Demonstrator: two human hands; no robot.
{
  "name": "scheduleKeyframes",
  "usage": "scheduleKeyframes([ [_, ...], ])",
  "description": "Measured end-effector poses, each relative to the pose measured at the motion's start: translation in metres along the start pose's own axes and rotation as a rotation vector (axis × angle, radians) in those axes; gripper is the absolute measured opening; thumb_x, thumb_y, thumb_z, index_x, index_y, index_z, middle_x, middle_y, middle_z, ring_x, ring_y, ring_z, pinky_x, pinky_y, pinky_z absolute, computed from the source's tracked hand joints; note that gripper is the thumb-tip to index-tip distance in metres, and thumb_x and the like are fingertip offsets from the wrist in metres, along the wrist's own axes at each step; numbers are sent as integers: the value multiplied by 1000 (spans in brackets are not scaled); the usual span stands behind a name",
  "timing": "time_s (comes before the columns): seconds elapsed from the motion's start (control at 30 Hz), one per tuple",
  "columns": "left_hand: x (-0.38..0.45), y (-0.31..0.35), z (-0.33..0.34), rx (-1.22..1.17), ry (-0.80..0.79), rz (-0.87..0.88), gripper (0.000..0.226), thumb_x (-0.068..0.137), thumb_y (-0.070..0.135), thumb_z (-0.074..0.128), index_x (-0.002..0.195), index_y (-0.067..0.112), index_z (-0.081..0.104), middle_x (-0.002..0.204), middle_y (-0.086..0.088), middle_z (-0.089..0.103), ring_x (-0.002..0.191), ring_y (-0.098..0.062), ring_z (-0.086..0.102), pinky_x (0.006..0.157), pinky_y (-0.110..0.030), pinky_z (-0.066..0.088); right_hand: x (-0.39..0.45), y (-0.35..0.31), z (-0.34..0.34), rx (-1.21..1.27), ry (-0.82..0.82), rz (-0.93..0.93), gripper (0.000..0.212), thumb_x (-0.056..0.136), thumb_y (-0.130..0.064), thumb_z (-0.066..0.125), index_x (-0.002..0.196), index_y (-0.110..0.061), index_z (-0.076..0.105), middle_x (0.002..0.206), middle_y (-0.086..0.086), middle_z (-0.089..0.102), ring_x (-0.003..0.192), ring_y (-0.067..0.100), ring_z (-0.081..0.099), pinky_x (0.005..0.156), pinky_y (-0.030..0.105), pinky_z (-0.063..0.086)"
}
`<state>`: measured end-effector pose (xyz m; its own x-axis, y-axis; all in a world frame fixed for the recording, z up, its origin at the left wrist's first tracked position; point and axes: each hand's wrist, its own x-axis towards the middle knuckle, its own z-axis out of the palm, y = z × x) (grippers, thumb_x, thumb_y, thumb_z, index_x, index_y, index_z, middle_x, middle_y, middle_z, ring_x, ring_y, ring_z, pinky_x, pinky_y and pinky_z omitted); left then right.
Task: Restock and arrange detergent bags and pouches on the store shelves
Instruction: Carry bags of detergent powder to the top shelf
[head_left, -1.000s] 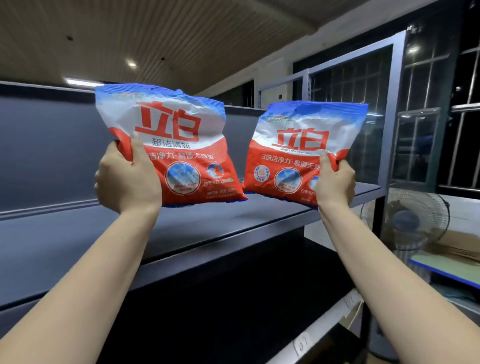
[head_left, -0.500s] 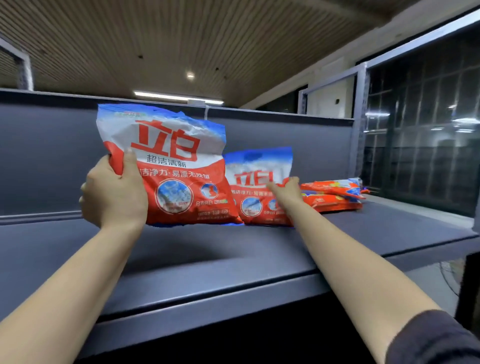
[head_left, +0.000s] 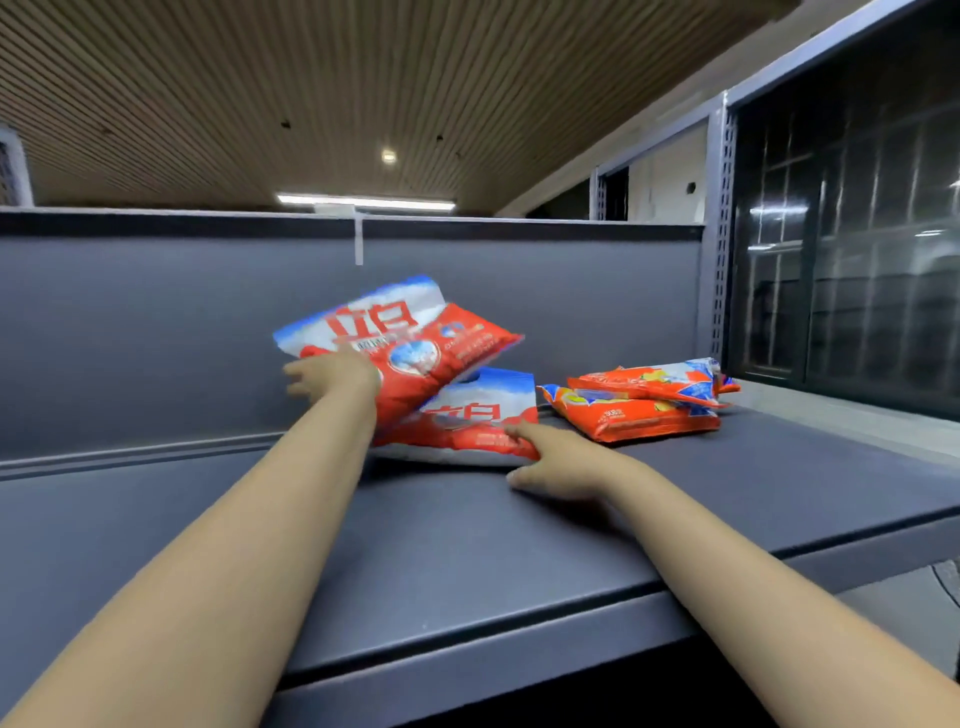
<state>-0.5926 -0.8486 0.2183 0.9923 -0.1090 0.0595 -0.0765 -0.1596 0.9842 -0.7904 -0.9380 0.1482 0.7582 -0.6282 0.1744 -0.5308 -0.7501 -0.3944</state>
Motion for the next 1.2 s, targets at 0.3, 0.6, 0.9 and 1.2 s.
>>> scheduleKeyframes([
  [0.3, -20, -42, 20, 382, -466, 336, 64, 94, 41, 48, 145, 7, 31, 144, -14, 42, 129, -32, 42, 109, -39, 33, -8, -4, 1, 61, 23, -62, 58, 88, -27, 61, 141, -17, 41, 145, 4, 44, 129, 20, 44, 86, 19, 30],
  [0.6, -56, -41, -14, 594, -339, 443, 27, 85, 35, 51, 98, 13, 59, 103, -8, 65, 105, -31, 57, 102, -46, 40, -13, -17, 0, 13, -14, -59, 55, 90, -36, 59, 137, -12, 44, 143, 8, 45, 127, 25, 45, 101, 32, 39],
  [0.9, -91, -60, -75, 704, -178, 561, 25, 89, 31, 45, 97, 13, 61, 90, -5, 63, 89, -29, 59, 78, -32, 45, -46, -28, 7, 45, 131, -76, 52, 90, -41, 57, 136, -19, 47, 141, 1, 48, 127, 22, 45, 103, 38, 40],
  [1.2, -108, -97, -180, 782, -127, 636, 27, 92, 40, 44, 99, 18, 57, 102, 2, 64, 96, -25, 56, 81, -35, 43, -106, -73, 26, 130, 220, -192, 48, 87, -44, 60, 130, -25, 53, 137, -5, 53, 127, 18, 47, 106, 37, 38],
])
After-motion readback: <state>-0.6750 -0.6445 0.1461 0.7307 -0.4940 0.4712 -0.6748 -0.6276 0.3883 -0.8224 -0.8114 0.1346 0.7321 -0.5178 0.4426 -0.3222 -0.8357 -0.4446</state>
